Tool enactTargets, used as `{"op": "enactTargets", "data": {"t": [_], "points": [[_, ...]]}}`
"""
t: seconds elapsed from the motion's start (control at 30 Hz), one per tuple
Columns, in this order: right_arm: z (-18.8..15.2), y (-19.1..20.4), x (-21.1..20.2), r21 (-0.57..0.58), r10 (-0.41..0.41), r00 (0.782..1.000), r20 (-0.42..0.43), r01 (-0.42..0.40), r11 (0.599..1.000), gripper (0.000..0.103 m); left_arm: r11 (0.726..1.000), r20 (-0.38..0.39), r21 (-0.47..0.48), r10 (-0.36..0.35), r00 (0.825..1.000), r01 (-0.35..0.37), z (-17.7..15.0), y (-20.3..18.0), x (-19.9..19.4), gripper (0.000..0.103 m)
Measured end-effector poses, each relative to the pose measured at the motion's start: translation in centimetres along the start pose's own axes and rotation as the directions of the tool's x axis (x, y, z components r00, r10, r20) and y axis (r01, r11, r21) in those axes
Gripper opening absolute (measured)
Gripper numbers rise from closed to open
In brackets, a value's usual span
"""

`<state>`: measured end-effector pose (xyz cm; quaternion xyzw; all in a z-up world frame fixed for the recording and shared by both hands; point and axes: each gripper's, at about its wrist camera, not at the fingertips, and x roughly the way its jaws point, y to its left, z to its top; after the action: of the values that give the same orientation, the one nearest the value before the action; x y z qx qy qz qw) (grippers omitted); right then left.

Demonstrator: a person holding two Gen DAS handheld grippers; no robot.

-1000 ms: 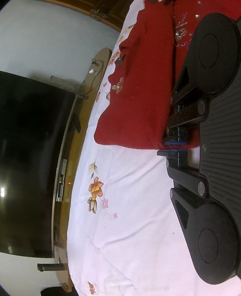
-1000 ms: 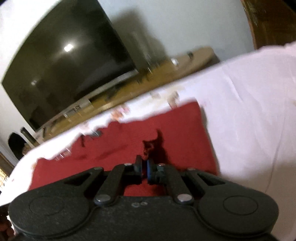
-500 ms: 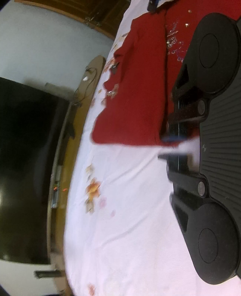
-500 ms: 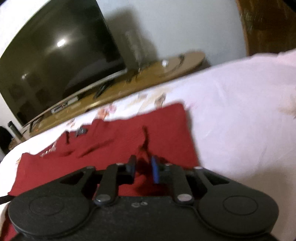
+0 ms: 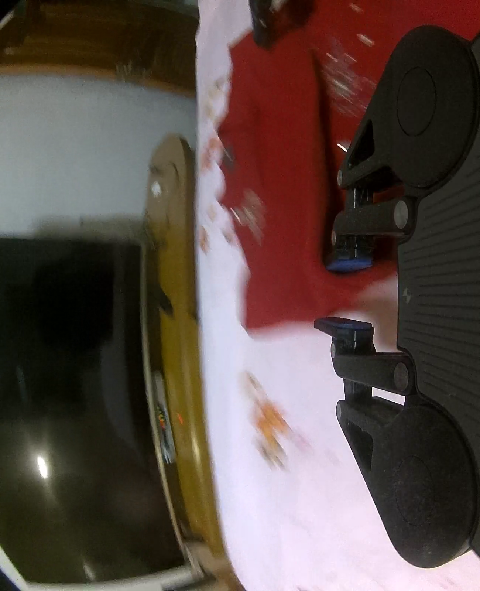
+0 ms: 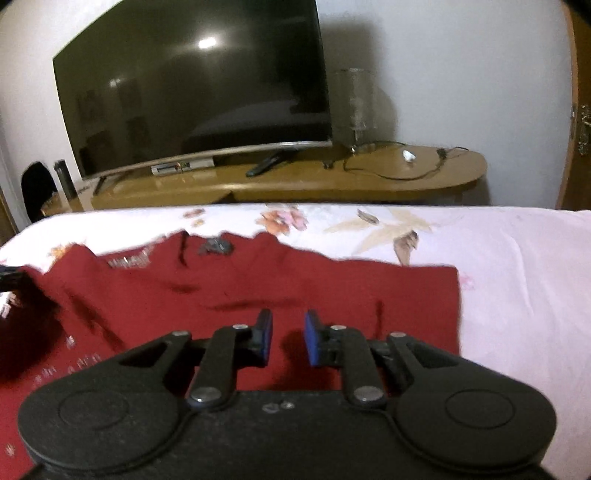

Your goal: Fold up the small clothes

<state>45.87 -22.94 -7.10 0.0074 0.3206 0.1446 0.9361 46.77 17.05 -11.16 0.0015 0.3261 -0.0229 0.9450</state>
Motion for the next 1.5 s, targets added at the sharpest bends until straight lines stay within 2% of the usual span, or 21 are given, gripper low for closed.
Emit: {"op": "enactTargets", "data": {"t": [0.03,0.07,0.13,0.23,0.3,0.37,0.5,0.57,0.7,0.83,0.87,0.9,0.97,1.0,1.1,1.2,1.23,1.3,1.33,1.43,1.5], "points": [[-0.3,-0.3,-0.1,0.013,0.005,1.000,-0.005,-0.005,1.000,0.021,1.000,-0.024,-0.024,0.008,1.000,-0.009,-1.0,1.0,-0.5,0.027],[-0.6,-0.7,-0.3,0.027,0.007,1.000,-0.007,-0.007,1.000,0.021,0.998,-0.044,-0.061,0.012,0.999,-0.014,-2.3,2.2,-1.1,0.038],[-1.0,-1.3,-0.8,0.045,0.003,1.000,-0.006,-0.003,0.999,0.022,0.989,-0.059,-0.130,0.067,0.996,-0.075,-3.9,3.7,-1.9,0.041],[-1.2,-1.7,-1.0,0.076,-0.005,1.000,0.000,0.005,0.997,0.022,0.979,0.003,-0.187,0.078,0.997,-0.076,-3.5,4.3,-3.2,0.041],[-1.2,-1.7,-1.2,0.086,-0.008,1.000,0.009,0.007,0.996,0.022,0.969,0.073,-0.245,0.016,0.997,0.003,-2.3,4.0,-3.5,0.041],[-1.0,-1.4,-1.4,0.091,-0.001,1.000,0.025,-0.001,0.996,0.022,0.979,0.105,-0.201,-0.021,0.994,0.042,-0.7,2.4,-2.5,0.041],[0.1,-0.1,-0.7,0.062,-0.005,0.999,0.037,0.003,0.998,0.021,0.990,0.103,-0.111,-0.079,0.992,0.090,1.7,-0.5,1.7,0.041],[0.6,0.5,-0.2,0.029,-0.030,0.998,0.048,0.029,0.999,0.021,0.994,0.095,-0.080,-0.070,0.993,0.078,2.6,-1.2,3.4,0.041],[1.3,-1.1,0.5,0.071,-0.081,0.996,0.043,0.078,0.994,0.042,0.993,0.070,-0.067,-0.094,0.993,0.098,3.7,-1.3,5.3,0.041],[1.1,-2.1,2.1,0.063,-0.038,0.999,-0.015,0.039,0.997,0.039,0.990,0.056,-0.036,-0.136,0.989,0.139,3.7,-2.1,6.2,0.041],[1.0,-2.0,2.7,0.043,-0.039,0.999,-0.026,0.040,0.998,0.035,0.991,0.041,-0.032,-0.129,0.991,0.130,3.8,-2.2,7.0,0.041],[0.8,-1.8,3.2,0.028,-0.040,0.998,-0.043,0.041,0.999,0.019,0.992,0.019,-0.036,-0.121,0.993,0.121,3.7,-2.2,7.8,0.041],[0.4,-1.2,3.8,-0.025,-0.027,0.998,-0.058,0.026,0.999,0.008,0.992,0.008,-0.055,-0.112,0.994,0.113,3.4,-1.9,8.6,0.041],[0.3,-0.8,3.7,-0.057,-0.026,0.998,-0.050,0.023,0.998,0.007,0.994,0.024,-0.049,-0.092,0.995,0.093,3.5,-2.0,8.3,0.041],[0.6,-0.2,2.4,-0.113,-0.056,0.998,0.026,0.058,0.992,0.006,0.999,0.074,0.003,-0.045,0.996,0.045,3.8,-2.4,7.7,0.041],[1.2,-0.8,1.8,-0.093,-0.108,0.989,0.099,0.117,0.989,0.006,0.999,0.028,-0.006,-0.033,0.999,0.033,3.1,-1.9,9.0,0.041],[1.2,-1.1,2.2,-0.087,-0.131,0.988,0.085,0.138,0.987,0.006,0.999,0.046,-0.010,-0.037,0.998,0.037,2.7,-1.7,9.1,0.041],[0.1,-1.7,3.9,-0.079,-0.139,0.990,-0.017,0.137,0.987,0.007,0.998,0.049,-0.033,-0.050,0.998,0.051,2.7,-1.2,9.1,0.041],[-0.3,-1.4,3.8,-0.103,-0.142,0.990,0.004,0.141,0.985,0.007,0.998,0.045,-0.038,-0.054,0.998,0.056,2.8,-1.1,9.2,0.041],[0.4,-1.2,3.4,-0.113,-0.139,0.990,0.008,0.139,0.984,0.019,0.999,0.043,-0.038,-0.031,0.999,0.033,3.4,-1.1,8.5,0.041],[1.0,-0.8,1.8,-0.104,-0.139,0.986,0.091,0.149,0.983,0.026,1.000,0.117,-0.013,-0.007,0.993,0.008,4.0,-2.0,6.5,0.041]]}}
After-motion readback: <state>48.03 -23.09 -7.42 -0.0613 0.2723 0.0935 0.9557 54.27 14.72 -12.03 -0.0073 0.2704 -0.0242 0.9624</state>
